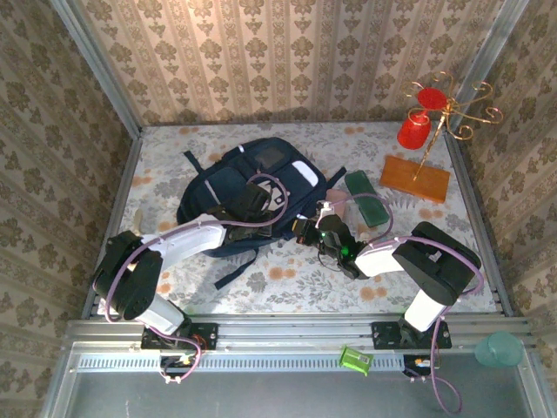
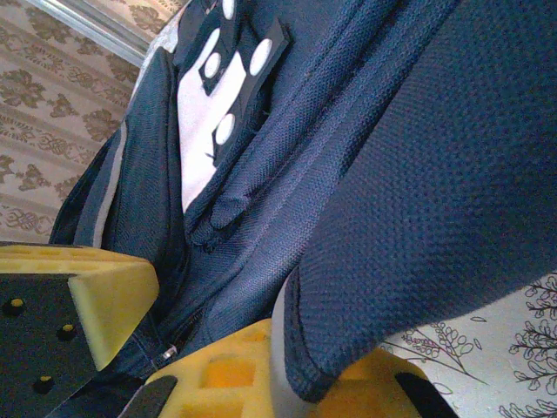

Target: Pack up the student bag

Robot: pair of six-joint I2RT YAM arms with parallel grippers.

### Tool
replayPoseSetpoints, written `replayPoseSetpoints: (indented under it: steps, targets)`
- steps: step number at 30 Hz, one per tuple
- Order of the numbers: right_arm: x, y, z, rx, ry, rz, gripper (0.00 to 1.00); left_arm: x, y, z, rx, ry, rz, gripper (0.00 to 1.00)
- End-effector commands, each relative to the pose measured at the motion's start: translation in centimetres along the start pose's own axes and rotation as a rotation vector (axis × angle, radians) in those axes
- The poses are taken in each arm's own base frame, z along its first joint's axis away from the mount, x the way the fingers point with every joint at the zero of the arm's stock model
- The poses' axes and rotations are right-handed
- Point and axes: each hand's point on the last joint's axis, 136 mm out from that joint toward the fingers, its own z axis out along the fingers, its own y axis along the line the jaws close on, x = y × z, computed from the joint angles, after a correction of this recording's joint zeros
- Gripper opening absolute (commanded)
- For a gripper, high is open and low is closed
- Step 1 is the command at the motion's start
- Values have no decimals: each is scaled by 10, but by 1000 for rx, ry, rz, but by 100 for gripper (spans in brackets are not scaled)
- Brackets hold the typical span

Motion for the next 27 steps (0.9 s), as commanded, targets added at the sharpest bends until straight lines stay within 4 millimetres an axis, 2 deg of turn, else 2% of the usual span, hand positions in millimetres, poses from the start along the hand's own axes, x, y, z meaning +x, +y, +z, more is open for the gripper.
replayPoseSetpoints:
  steps: [1, 9, 16, 22, 27]
  targets:
    - [-18, 13, -1, -18, -66, 5, 5, 29, 13, 7, -41, 96, -9, 14]
    - [-17, 9, -1, -12, -67, 6, 5, 35, 14, 11, -39, 108, -13, 13]
    - [-15, 5, -2, 0, -70, 5, 5, 22, 15, 6, -47, 65, -3, 5]
    - [-19, -21, -13, 136, -101, 19, 0, 7, 24, -9, -64, 9, -6, 0]
    - [-34, -39, -28, 246, -174, 14, 0, -1, 43, -27, -89, -35, -26, 0]
